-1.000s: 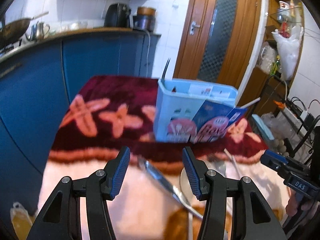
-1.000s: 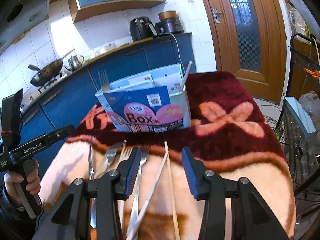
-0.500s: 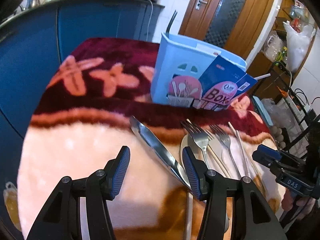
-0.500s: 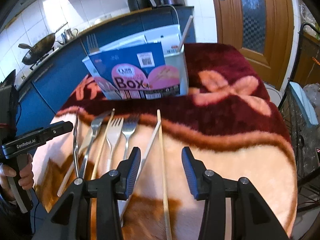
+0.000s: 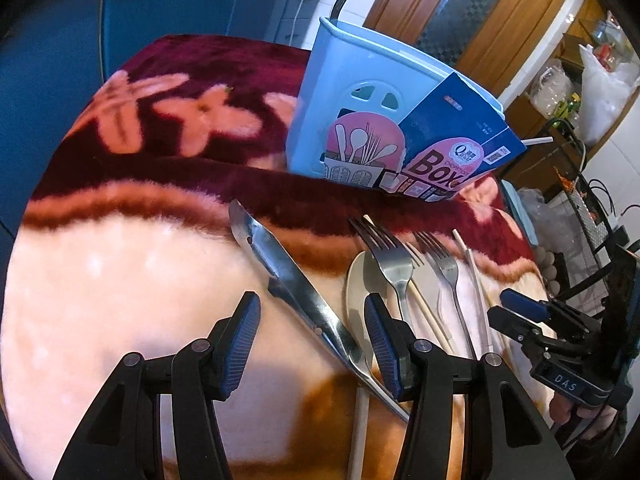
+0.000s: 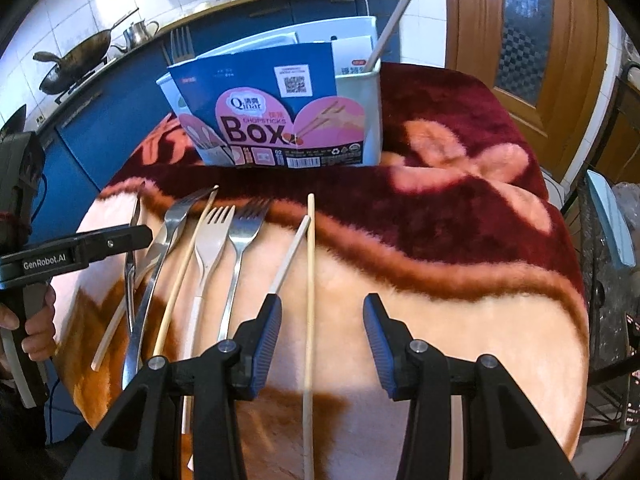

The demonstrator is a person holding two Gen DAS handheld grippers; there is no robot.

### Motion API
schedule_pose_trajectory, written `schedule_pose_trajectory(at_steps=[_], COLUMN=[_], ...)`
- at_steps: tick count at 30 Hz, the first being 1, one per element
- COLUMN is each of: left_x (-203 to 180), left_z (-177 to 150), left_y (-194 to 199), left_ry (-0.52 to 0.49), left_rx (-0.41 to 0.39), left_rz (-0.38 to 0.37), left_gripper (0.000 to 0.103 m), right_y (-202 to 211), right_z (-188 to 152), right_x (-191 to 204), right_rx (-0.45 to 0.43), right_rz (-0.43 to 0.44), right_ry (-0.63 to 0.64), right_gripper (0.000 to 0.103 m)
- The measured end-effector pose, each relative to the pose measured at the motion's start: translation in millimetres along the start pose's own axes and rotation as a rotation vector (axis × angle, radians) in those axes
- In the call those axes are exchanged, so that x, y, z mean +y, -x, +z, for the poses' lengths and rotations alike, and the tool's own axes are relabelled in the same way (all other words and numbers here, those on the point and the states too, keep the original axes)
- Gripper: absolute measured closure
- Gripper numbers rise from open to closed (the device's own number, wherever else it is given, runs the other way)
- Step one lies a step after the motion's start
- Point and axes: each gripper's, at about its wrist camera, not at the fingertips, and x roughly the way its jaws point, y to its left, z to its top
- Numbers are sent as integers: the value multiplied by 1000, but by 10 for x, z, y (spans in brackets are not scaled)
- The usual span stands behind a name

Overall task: Organize utensils
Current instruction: 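Grasp the silver knife with the left tool while the right tool grasps a wooden chopstick, then carry the knife into the caddy with the left tool while the right tool carries the chopstick over it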

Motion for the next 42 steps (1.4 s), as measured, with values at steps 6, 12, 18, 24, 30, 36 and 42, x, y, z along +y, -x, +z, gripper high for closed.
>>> schedule_pose_trajectory(at_steps=[6, 12, 18, 24, 30, 36, 42], left_x=[66, 165, 158, 164, 152, 48, -35], left_z=[50, 50, 33, 28, 18, 26, 71], left_y=[-22, 20, 113, 146, 330, 652, 965], left_ry=[24, 69, 44, 35, 17, -29, -67], left_rx=[-5, -12, -32, -39, -100, -229, -373], left_rz=[-6, -68, -91, -94, -128, -129, -94], left_gripper=[65, 73, 86, 88, 91, 95, 98], right_y=[-103, -157, -152, -152, -32, 236, 509], right_z=[92, 170, 204, 210, 214, 218, 130], right_x=[48, 49, -18, -36, -104, -91, -60], right_rx=[51, 94, 119, 118, 50, -103, -314], right_rz=[-1, 10, -6, -13, 32, 89, 125], right_ry=[54, 77, 82, 76, 5, -46, -70], right_gripper=[57, 59, 81, 94, 97, 97, 97])
